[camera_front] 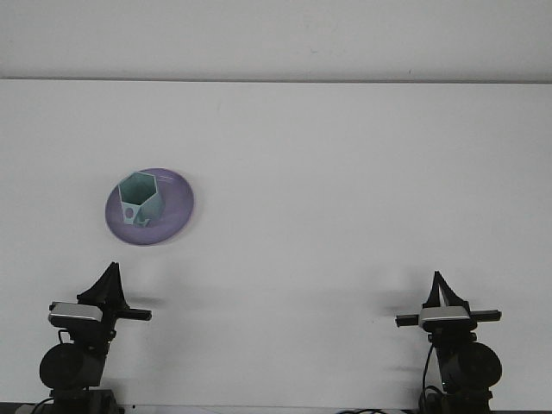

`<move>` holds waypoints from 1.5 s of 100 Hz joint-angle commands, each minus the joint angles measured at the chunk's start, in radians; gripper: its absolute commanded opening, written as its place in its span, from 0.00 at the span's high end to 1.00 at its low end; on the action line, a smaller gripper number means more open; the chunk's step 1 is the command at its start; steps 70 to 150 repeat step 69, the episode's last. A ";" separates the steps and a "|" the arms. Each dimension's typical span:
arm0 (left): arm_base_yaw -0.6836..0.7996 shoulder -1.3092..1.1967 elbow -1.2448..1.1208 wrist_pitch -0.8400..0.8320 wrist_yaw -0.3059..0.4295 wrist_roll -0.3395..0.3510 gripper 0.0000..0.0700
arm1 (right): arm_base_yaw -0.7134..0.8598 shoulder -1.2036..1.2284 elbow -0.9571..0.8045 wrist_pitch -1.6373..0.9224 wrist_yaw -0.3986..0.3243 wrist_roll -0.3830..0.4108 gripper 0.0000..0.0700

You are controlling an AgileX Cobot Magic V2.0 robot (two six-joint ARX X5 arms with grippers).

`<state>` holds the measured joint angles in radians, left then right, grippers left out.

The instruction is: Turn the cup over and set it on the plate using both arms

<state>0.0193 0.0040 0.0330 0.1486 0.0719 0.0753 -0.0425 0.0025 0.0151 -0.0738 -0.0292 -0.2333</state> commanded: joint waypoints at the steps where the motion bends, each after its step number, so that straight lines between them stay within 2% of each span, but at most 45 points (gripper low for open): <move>1: 0.001 -0.001 -0.019 0.010 -0.005 0.013 0.98 | -0.002 -0.002 -0.003 0.029 -0.003 -0.006 1.00; 49: 0.001 -0.001 -0.019 0.010 -0.005 0.013 0.98 | -0.002 -0.002 -0.003 0.134 -0.017 0.001 1.00; 150: 0.001 -0.001 -0.019 0.010 -0.005 0.013 0.98 | -0.002 -0.002 -0.003 0.134 -0.016 0.001 1.00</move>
